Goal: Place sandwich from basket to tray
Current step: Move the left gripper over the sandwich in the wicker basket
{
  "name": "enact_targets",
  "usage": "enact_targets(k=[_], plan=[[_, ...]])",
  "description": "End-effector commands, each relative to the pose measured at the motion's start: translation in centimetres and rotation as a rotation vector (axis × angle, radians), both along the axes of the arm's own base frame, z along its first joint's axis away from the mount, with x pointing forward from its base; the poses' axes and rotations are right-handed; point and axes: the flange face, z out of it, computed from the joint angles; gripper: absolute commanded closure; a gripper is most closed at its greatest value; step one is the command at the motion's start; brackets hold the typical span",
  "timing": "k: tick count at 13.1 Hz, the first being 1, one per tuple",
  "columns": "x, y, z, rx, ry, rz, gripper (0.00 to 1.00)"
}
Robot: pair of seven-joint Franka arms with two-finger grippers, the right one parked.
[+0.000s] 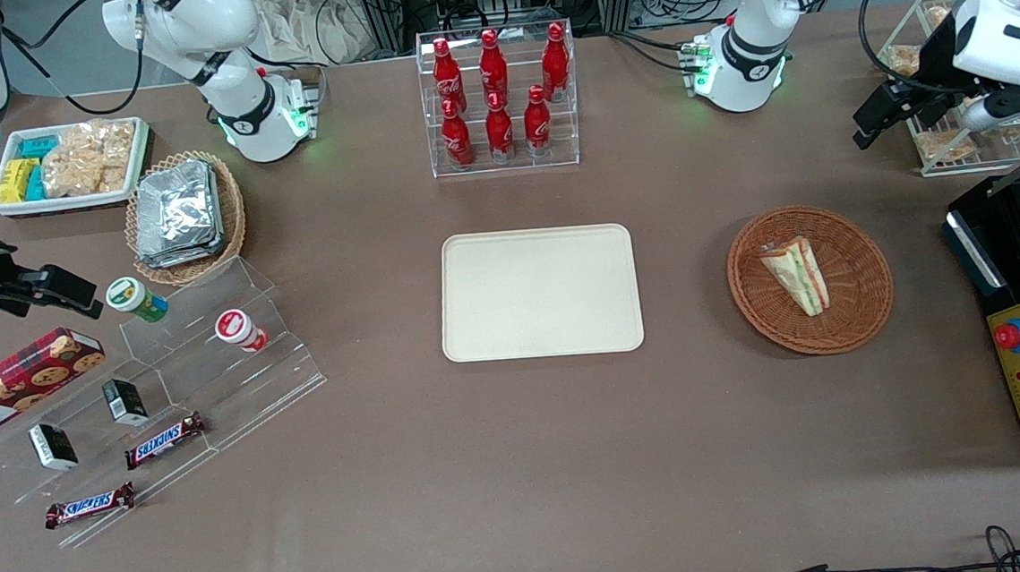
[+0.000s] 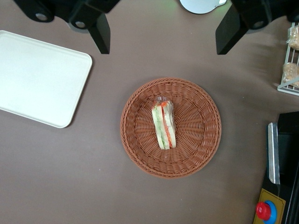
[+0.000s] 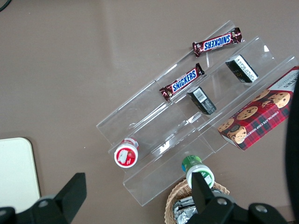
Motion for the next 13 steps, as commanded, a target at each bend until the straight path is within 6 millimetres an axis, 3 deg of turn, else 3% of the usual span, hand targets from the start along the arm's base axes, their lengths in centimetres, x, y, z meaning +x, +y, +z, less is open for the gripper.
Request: enact_targets(k=[1,5,7,10,13], plan=[[1.6,-0.2,0.7,0.009,0.018,-0.009,0.0],[2.2,-0.2,-0.2,0.016,0.027,-0.008,0.0],[2.6,0.4,-1.5,0.016,0.036,0.002,0.0],[4.0,2.1,-8.7,0.012,0.049,0.035,0.0],[5.4,2.1,-16.6,0.027,0.019,0.031,0.0]])
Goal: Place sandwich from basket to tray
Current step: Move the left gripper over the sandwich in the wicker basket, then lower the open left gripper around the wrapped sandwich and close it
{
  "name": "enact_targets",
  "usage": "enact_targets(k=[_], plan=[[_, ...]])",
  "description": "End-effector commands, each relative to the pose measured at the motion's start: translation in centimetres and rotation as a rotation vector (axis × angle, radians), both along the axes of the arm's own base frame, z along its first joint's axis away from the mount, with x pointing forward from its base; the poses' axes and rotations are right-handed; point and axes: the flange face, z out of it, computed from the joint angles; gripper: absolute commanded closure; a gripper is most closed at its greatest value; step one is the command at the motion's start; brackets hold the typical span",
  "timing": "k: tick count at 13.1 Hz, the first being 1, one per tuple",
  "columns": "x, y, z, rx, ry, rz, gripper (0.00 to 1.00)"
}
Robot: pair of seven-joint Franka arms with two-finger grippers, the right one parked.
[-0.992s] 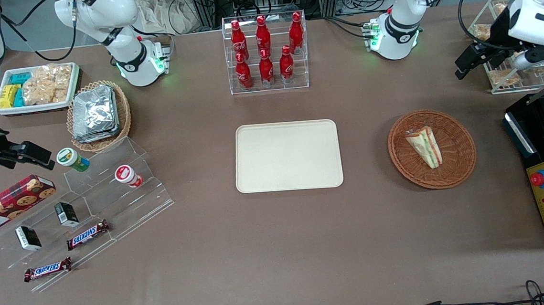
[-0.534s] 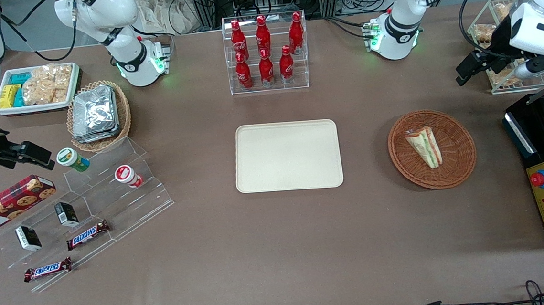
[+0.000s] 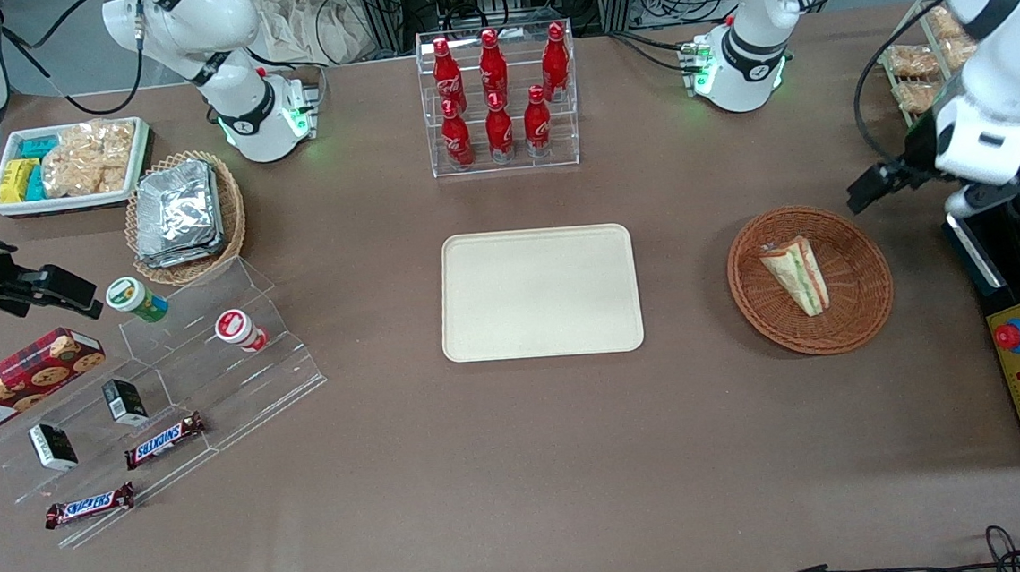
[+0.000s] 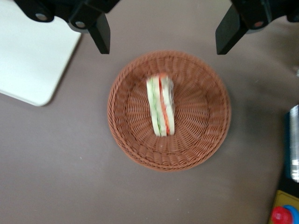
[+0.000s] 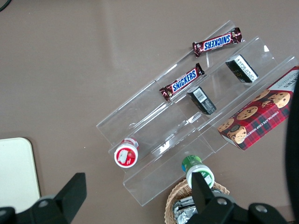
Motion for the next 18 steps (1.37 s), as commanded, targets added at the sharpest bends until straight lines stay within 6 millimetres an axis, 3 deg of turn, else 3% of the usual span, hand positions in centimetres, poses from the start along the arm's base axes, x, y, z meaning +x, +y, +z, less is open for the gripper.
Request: enact_targets(k=[1,4,7,12,18], plan=[[1.3,-0.1,-6.3,0.034,0.004,-0.026,0.0],[2.5,-0.2,-12.1,0.042,0.03,-0.031,0.0],[2.5,-0.3,-16.0,0.048,0.054,0.002,0.01],[0.5,-1.0,-22.9,0.048,0.035,0.03,0.04],[0.4,-0.9,-24.6,0.05,0.047,0.032,0.04]])
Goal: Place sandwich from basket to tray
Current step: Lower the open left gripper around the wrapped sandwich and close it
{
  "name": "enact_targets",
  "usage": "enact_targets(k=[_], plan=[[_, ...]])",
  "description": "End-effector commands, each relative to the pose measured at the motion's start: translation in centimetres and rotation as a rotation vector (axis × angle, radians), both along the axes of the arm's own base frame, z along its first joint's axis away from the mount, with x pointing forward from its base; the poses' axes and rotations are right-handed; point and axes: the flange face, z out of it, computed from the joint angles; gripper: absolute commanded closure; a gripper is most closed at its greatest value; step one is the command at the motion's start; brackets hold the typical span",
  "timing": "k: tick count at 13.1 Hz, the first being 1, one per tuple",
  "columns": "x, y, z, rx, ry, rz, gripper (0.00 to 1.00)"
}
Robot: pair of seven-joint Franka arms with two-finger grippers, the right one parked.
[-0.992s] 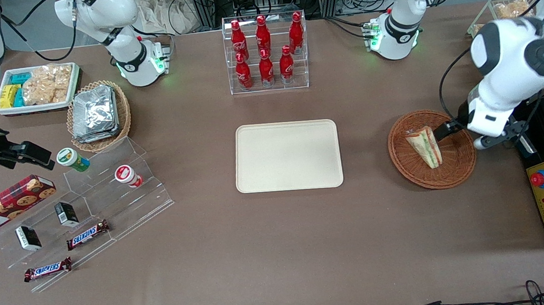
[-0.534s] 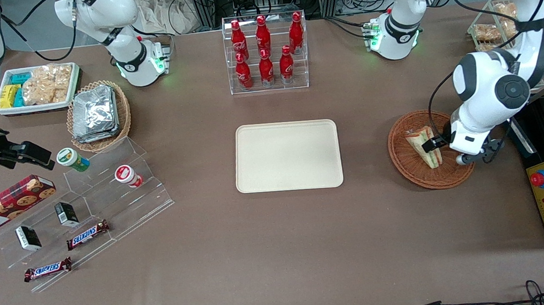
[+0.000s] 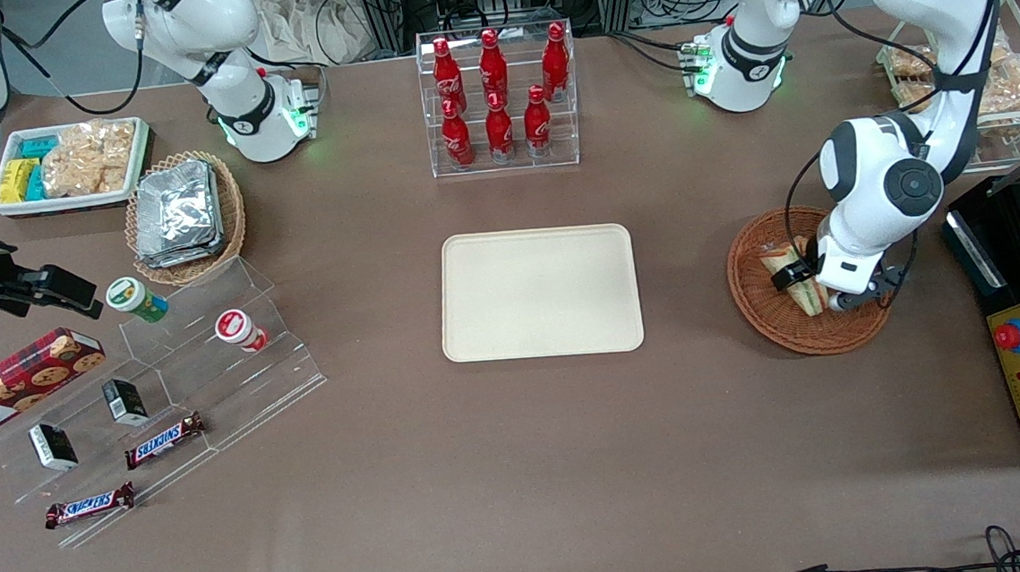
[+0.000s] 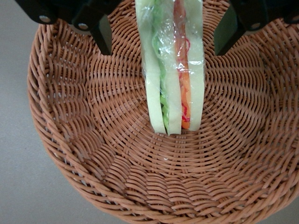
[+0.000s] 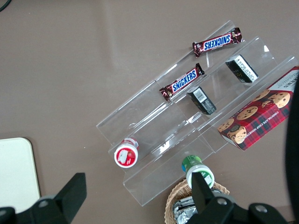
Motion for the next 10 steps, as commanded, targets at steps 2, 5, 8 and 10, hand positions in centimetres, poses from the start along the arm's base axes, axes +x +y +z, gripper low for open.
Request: enact_targets(k=[2,5,8,10], plan=[[0.0,-0.3,-0.2,0.01,-0.02,0.006,0.96],[0.0,-0.3,-0.2,0.01,-0.021,0.006,1.0],[0.2,-0.3,0.8,0.009,-0.032,0.006,1.0],[0.2,-0.3,2.9,0.009,-0.023,0.004,1.0]])
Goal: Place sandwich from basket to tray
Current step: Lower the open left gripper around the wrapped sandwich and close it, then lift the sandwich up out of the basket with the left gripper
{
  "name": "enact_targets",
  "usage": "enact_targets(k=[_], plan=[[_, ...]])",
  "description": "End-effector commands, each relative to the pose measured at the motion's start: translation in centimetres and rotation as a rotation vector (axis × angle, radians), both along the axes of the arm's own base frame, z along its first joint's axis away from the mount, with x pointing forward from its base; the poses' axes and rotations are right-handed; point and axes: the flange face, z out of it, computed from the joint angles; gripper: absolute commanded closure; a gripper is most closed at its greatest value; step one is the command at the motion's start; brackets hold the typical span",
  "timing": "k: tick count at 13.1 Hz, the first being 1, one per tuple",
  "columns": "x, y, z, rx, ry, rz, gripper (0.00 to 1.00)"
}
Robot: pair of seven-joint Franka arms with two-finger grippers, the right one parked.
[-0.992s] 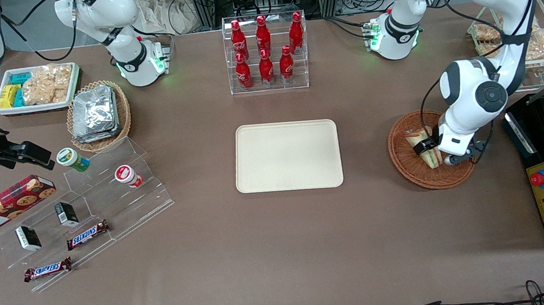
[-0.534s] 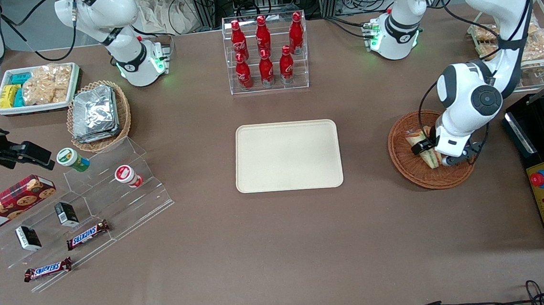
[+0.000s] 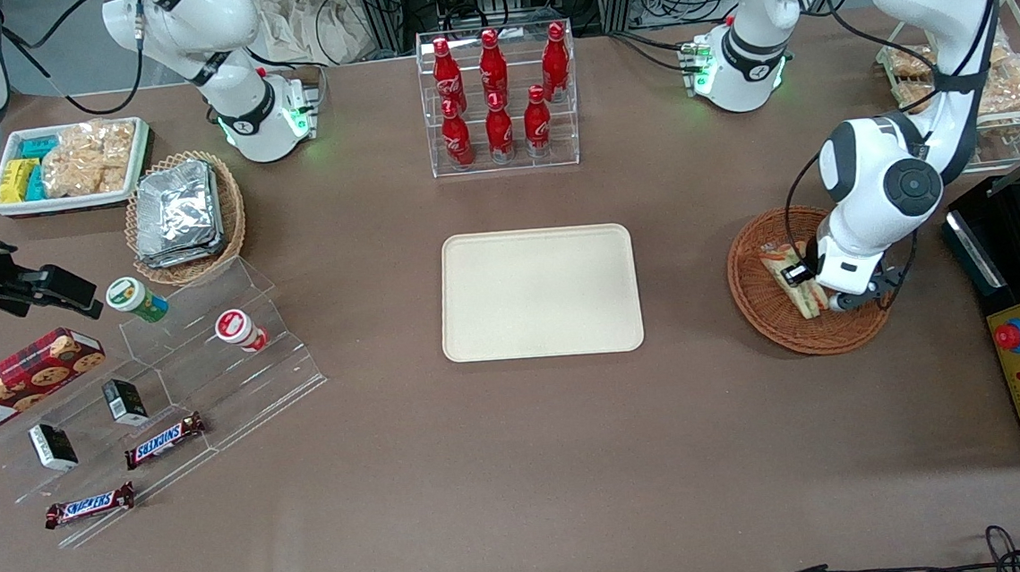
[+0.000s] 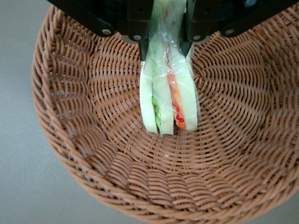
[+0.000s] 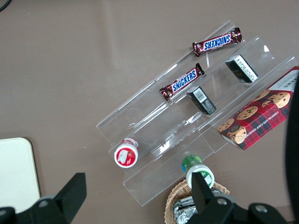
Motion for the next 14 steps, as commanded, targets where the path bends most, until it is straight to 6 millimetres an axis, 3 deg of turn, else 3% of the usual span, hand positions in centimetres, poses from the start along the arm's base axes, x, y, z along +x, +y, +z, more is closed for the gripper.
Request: enact_targets(k=[1,3,5,9,10,11,13,14], plan=[[0.1,-0.3,4.4,0.009,-0.006,0.005,1.0],[-0.1,-0.5,8.3,0.008,0.017,-0.004,1.0],[0.7,-0.5,13.6,0.014,0.09,-0.007,1.0],[2.8,-0.9,28.1,0.015,0.212,-0.029,1.0],[3.0,-0.8,30.8,0.011,0.216,-0.056,1.0],[2.9,-0.8,32.8,0.012,0.215,-0.07,1.0],[2.7,-1.1,34.9,0.007,0.204,-0.102,1.0],[2.7,-2.6,35.3,0.008,0.196,-0.133,1.0]])
